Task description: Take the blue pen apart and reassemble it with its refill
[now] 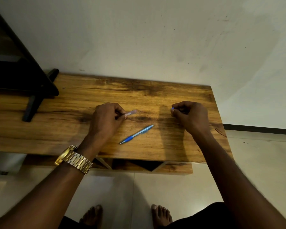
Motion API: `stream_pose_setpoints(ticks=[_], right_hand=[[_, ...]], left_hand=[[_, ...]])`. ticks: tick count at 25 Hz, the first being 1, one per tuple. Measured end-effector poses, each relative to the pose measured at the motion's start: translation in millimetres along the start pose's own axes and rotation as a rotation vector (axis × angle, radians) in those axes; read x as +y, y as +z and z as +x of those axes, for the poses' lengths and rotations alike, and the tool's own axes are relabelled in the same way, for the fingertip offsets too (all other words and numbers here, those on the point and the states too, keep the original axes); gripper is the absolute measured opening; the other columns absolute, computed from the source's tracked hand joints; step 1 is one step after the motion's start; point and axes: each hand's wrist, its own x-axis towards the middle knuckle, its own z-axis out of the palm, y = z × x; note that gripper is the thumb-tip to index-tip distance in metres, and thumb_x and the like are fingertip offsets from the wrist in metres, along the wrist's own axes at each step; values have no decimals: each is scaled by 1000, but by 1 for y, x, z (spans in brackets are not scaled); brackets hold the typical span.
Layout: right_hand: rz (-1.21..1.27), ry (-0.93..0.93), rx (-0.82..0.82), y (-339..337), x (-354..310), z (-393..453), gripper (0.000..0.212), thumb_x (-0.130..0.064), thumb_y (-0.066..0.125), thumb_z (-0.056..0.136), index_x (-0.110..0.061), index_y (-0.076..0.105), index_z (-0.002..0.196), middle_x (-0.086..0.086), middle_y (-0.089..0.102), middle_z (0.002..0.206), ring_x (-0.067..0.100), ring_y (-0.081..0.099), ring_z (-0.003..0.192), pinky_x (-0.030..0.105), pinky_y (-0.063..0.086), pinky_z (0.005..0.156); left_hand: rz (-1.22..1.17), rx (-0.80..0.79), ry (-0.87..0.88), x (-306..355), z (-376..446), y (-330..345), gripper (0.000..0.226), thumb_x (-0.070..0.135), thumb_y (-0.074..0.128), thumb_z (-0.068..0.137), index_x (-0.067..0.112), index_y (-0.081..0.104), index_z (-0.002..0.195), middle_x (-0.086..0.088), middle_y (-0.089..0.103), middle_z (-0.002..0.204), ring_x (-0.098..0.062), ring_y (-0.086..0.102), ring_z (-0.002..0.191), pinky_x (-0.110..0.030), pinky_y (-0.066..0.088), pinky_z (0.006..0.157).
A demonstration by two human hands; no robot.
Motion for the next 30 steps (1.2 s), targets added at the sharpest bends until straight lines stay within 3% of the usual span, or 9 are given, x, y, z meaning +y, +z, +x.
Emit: stream_pose_setpoints(ticks=[3,5,9,14,22,27,30], right_hand=[[360,62,-69,9,-3,-1,13,-14,84,95,-12,85,108,6,85,94,17,79,87,36,66,87],[542,75,-83,20,-8,0,15,-10,84,95,-6,84,109,11,83,91,19,74,81,35,64,85],[703,103,-126,41,-19,-1,16,-9,84,95,-4,82,110,11,83,94,18,77,84,30,63,81],[738,72,-208,48,-21,-3,14,-12,83,96,-7,84,109,13,83,98,18,78,87,30,64,82],[711,50,-235,45,-19,-2,14,-10,85,94,-7,85,107,16,83,97,20,77,86,31,63,81],[710,42,-223,44,-19,-2,11,-10,84,94,-9,86,105,14,82,96,20,77,86,31,62,82],[715,48,-226,43,-21,-2,11,-9,83,95,-9,86,105,13,82,95,19,76,86,31,62,81]], left_hand=[[-218,-2,-73,2,1,1,16,30,91,87,30,84,101,23,75,84,11,71,76,-7,56,68],[-366,-15,-65,7,1,2,16,34,91,86,34,84,100,22,79,82,17,71,84,-1,52,65],[-552,-53,2,20,-3,4,18,31,91,86,32,86,104,22,84,96,4,78,93,-17,62,81],[-550,-80,56,24,-5,4,17,29,90,88,31,87,104,18,84,97,0,80,93,-29,67,85],[-512,-58,52,23,-5,2,16,30,90,88,36,85,101,25,82,95,6,77,91,-13,60,79],[-522,-59,52,24,-5,1,16,27,90,88,34,85,101,21,84,94,3,78,91,-22,64,84],[-507,-60,62,24,-5,1,16,28,90,88,32,86,103,19,83,94,4,78,91,-19,63,83]])
